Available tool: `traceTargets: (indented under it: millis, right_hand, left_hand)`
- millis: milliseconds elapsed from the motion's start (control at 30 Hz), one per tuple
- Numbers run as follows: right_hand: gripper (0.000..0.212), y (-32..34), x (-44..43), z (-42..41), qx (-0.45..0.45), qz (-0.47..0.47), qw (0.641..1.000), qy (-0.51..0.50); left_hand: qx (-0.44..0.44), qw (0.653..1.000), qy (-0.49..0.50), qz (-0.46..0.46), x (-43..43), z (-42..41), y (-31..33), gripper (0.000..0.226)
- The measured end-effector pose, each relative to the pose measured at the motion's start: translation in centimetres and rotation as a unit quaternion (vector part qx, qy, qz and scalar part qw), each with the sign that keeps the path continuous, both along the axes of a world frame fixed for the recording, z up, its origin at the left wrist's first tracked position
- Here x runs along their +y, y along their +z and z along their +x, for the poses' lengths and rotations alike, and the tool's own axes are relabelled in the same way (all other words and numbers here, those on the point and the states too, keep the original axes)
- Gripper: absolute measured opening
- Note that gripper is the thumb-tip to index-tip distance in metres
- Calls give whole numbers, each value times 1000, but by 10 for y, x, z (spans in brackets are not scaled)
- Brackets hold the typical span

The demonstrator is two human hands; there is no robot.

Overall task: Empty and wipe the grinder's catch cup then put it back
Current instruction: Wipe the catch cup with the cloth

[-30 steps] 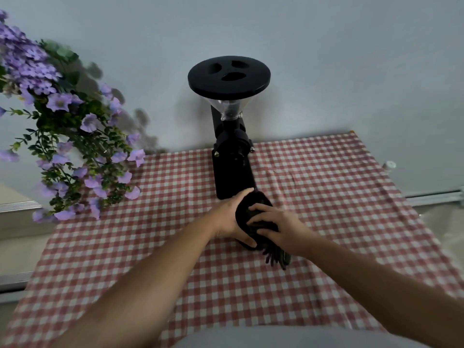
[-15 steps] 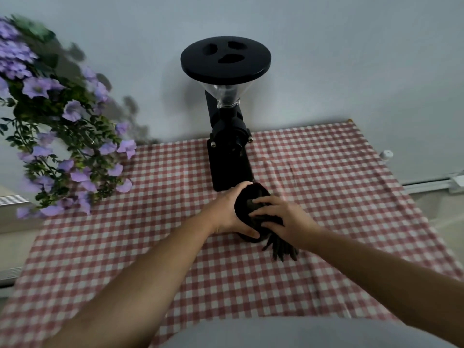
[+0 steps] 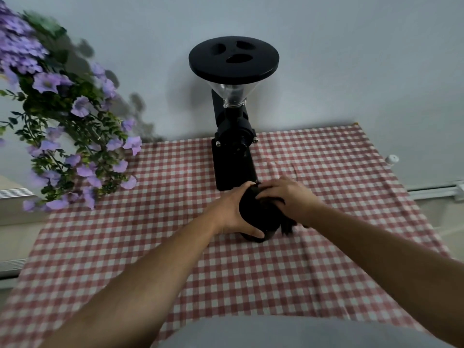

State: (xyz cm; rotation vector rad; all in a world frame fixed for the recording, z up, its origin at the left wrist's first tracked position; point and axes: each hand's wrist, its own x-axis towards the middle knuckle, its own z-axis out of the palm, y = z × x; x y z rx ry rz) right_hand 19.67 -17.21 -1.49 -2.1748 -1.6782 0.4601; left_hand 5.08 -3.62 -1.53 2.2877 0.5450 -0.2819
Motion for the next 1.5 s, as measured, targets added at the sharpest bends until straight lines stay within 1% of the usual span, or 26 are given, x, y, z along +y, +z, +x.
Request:
traceTargets:
  millis: [67,167,233,300,333,367,433,500,533,600,667,733,767,833,900,933,1000,1067,1100,1167,1233,1300,1367,1400,1433,1500]
  right_hand:
    - [34,-1,6,-3,25,31,998,-54]
    - [32,-9,-16,-29,120,56,987,-92]
    - [31,-5,-35,-36,178,35,980,-83]
    - [31,9,-37,-24,222,-12,973,-53]
    - [31,15,-33,-15,226,-26,972,-51]
    - [30,19,-26,-5,218,-21,973,-71]
    - [28,20,-13,5,196,20,969,-148]
    - [28,8,-11,-7,187,31,962,-197]
    - [28,0,-16,-18,193,27,960,-201]
    - [28,-5,-32,-34,232,-2,953,-197]
    - [26,10,-38,-24,259,-68,951,-153]
    - [24,27,-32,-2,234,-128,958,-105]
    - [24,34,-26,4,210,-128,963,-111]
    - [25,31,-15,3,144,-80,976,-144]
    - [28,17,-16,-13,86,-67,984,-140]
    - [29,12,-20,-21,73,-85,986,-122]
    - [29,9,-28,-25,79,-141,984,-79]
    - [28,18,-24,-12,66,-158,984,-57]
    - [30,22,-19,-6,41,-150,987,-50]
    - [34,26,-9,0,-63,-129,990,-4]
    - [37,23,-6,0,-166,-131,975,64]
    - [39,16,-11,0,-205,-146,963,95]
    - [38,7,-14,-3,-209,-150,962,95]
    - [38,3,-13,-7,-190,-162,965,83]
    - [38,2,-12,-10,-138,-178,973,53]
    - [33,10,-9,-12,13,-216,976,8]
  left_hand:
    - [2,1000,9,6,-1,-1,-1,115]
    - [5,1000,4,17,-2,-2,-1,116]
    - [4,1000,1,23,-2,-2,-1,117]
    - [10,1000,0,18,-2,-1,1,117]
    - [9,1000,0,11,-2,-1,1,116]
    - [10,1000,0,6,-2,0,1,115]
    - [12,1000,0,4,-1,-1,1,117]
    - [14,1000,2,17,-2,-2,0,120]
    - [13,1000,1,26,-2,-2,0,120]
    - [18,999,-1,42,-1,-2,-2,121]
    - [22,999,-1,41,-1,-2,-3,121]
    - [17,999,-2,31,-1,-2,-3,118]
    - [16,1000,-3,24,-1,-2,-2,117]
    - [15,1000,-3,18,-2,-2,-1,116]
    - [16,1000,1,27,-2,-2,-1,118]
    - [19,999,0,34,-2,-2,-1,119]
    - [23,999,-7,43,-1,-2,-2,120]
    - [24,999,-16,43,-1,0,1,119]
    - [23,998,-24,48,-1,2,4,119]
    - [25,996,-41,69,-2,4,7,122]
    - [20,995,-41,85,-4,6,6,124]
    - [11,995,-34,91,-5,7,2,122]
    - [12,994,-35,100,-4,7,-1,120]
    - [14,994,-36,107,-4,7,-1,121]
    - [17,993,-37,113,-4,7,-1,122]
    - [13,992,-38,118,-3,7,-1,120]
